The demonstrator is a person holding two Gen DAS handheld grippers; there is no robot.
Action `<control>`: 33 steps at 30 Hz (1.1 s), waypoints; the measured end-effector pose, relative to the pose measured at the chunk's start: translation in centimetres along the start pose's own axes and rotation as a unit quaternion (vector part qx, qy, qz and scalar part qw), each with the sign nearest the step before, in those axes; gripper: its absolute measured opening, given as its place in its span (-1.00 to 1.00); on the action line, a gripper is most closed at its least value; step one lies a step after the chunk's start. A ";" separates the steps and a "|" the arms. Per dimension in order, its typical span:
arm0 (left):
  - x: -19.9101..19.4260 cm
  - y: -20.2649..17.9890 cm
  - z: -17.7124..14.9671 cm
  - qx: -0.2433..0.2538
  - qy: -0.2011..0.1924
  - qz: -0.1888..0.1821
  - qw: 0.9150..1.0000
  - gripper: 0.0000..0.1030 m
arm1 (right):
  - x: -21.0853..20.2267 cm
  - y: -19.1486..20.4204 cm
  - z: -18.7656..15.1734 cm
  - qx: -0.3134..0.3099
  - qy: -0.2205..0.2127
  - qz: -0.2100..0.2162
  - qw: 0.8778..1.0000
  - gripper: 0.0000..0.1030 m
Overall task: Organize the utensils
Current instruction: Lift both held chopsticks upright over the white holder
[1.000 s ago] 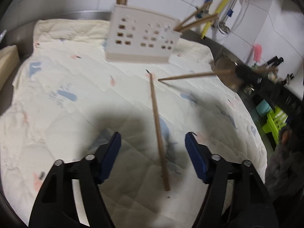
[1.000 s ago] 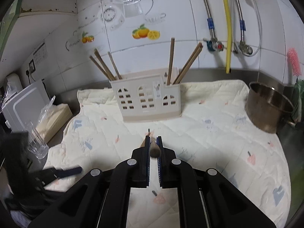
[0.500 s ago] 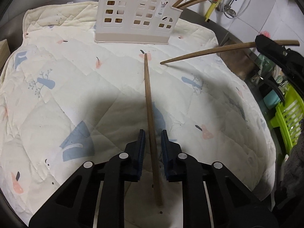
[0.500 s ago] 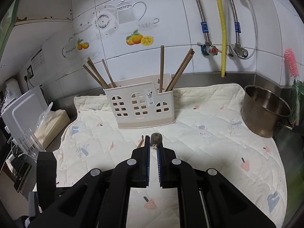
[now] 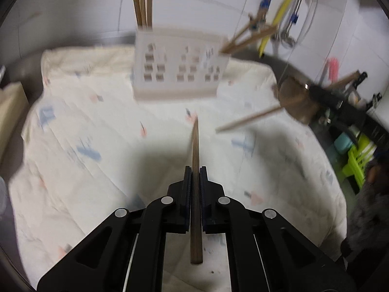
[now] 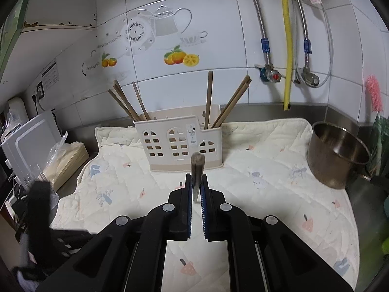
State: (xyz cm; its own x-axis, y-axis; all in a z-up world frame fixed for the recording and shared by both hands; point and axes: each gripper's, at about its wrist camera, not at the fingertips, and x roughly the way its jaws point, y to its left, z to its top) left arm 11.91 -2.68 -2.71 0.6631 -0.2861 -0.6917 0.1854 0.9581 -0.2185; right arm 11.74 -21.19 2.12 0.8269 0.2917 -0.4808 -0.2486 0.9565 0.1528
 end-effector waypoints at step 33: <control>-8.5 -1.1 22.3 0.076 -0.171 0.026 0.982 -0.90 | 0.8 0.1 17.4 -0.068 -0.031 0.072 0.995 -0.87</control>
State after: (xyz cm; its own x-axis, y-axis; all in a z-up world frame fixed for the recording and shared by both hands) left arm 22.20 -0.94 18.76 0.8745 -0.2398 -0.4216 0.2343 0.9699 -0.0659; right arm 21.18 -20.97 16.77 0.8068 0.4282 -0.4070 -0.4285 0.8984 0.0958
